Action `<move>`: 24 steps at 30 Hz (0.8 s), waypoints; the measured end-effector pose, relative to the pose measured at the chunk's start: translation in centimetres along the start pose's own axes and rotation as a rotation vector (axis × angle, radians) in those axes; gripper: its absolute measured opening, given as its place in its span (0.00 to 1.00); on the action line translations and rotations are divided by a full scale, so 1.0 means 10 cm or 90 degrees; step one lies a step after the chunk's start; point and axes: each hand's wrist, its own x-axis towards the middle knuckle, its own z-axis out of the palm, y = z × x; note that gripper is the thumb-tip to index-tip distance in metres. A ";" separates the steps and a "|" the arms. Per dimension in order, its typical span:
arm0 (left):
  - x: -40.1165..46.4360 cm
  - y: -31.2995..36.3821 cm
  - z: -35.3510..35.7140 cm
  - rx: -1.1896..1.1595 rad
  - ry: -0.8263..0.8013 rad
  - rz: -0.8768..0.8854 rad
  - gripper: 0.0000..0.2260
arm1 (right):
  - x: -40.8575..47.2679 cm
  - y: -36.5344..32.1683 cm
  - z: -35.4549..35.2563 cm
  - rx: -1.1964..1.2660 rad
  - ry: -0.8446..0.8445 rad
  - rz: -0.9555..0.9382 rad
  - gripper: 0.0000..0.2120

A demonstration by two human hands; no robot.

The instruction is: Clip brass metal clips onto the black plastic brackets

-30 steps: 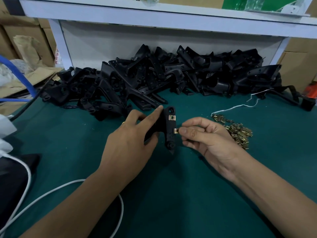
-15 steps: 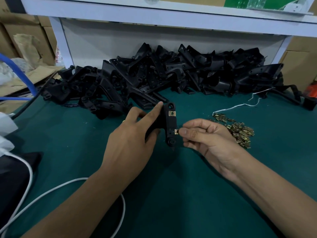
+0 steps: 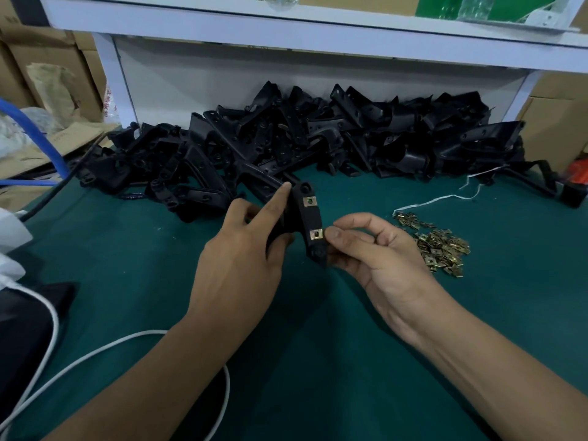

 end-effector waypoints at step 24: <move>0.00 0.12 -0.10 0.025 -0.136 0.112 0.29 | -0.29 -0.22 0.14 -0.428 0.048 -0.145 0.06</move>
